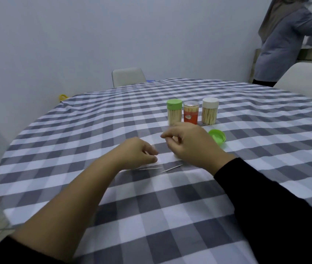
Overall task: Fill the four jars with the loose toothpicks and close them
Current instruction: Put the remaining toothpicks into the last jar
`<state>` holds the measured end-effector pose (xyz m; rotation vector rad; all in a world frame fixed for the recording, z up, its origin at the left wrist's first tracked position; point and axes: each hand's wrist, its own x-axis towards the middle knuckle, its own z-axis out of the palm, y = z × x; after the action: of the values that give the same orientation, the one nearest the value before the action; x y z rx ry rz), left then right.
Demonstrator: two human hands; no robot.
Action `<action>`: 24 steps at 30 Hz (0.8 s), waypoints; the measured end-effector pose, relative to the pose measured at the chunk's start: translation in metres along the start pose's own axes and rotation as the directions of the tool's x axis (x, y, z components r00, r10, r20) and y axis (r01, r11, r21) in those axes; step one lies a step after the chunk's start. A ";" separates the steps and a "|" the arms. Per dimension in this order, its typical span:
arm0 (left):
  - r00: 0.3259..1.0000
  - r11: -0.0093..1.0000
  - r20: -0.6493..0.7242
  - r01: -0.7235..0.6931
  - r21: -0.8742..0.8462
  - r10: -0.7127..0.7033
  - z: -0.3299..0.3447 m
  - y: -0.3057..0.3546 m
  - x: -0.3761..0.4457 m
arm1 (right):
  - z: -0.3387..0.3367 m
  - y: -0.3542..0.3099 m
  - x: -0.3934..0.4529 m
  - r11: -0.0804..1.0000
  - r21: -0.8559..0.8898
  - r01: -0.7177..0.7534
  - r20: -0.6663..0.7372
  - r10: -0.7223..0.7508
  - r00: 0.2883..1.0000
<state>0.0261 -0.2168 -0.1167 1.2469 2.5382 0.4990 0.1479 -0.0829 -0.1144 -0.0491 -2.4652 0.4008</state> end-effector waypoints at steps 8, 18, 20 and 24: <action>0.997 0.918 -0.020 -0.065 0.392 0.079 0.012 0.001 -0.014 | 0.025 -0.002 -0.023 0.908 -0.371 0.194 0.521 0.031 0.853; 0.999 0.827 0.025 -0.048 0.560 0.042 0.010 0.012 -0.010 | 0.014 0.003 -0.030 0.972 -0.224 0.063 0.231 -0.009 0.973; 1.000 0.917 0.016 -0.020 0.398 0.015 0.006 0.011 -0.006 | 0.002 0.010 -0.023 0.995 -0.013 -0.099 0.057 0.099 0.993; 0.956 0.981 -0.292 -0.075 -0.177 0.021 -0.004 0.015 0.004 | -0.016 0.030 -0.003 0.947 0.231 -0.225 -0.157 0.264 0.952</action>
<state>0.0326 -0.2063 -0.1071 1.2472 2.6201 0.9729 0.1578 -0.0507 -0.1125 -0.2952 -2.2245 0.7298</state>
